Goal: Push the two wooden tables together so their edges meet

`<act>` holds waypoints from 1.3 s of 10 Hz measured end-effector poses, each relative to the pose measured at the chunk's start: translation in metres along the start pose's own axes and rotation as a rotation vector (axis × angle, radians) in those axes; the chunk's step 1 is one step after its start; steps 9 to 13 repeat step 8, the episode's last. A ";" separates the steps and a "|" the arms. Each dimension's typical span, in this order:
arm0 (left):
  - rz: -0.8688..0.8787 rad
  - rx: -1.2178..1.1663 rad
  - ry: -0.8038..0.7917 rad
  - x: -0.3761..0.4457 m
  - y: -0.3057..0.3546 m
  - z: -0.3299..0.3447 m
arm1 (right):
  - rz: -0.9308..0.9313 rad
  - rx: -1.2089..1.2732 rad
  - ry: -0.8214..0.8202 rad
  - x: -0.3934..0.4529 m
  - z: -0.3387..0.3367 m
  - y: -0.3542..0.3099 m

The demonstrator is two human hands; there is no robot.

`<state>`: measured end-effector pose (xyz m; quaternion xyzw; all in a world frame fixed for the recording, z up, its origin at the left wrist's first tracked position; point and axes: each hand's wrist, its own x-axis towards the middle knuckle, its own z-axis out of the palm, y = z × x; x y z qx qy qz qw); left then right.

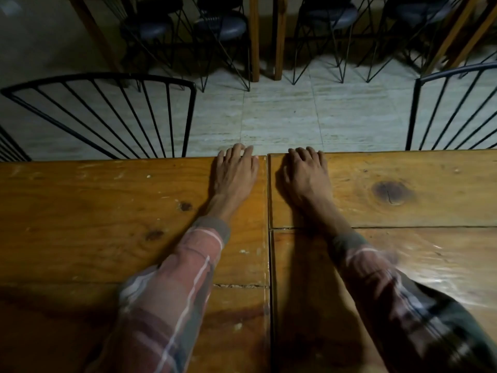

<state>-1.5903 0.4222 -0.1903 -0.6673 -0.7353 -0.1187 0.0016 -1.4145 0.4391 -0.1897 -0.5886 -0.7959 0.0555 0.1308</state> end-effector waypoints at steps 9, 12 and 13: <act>0.075 -0.110 -0.645 -0.300 0.109 -0.278 | 0.030 0.162 -0.384 -0.294 -0.253 -0.082; 0.075 -0.110 -0.645 -0.300 0.109 -0.278 | 0.030 0.162 -0.384 -0.294 -0.253 -0.082; 0.075 -0.110 -0.645 -0.300 0.109 -0.278 | 0.030 0.162 -0.384 -0.294 -0.253 -0.082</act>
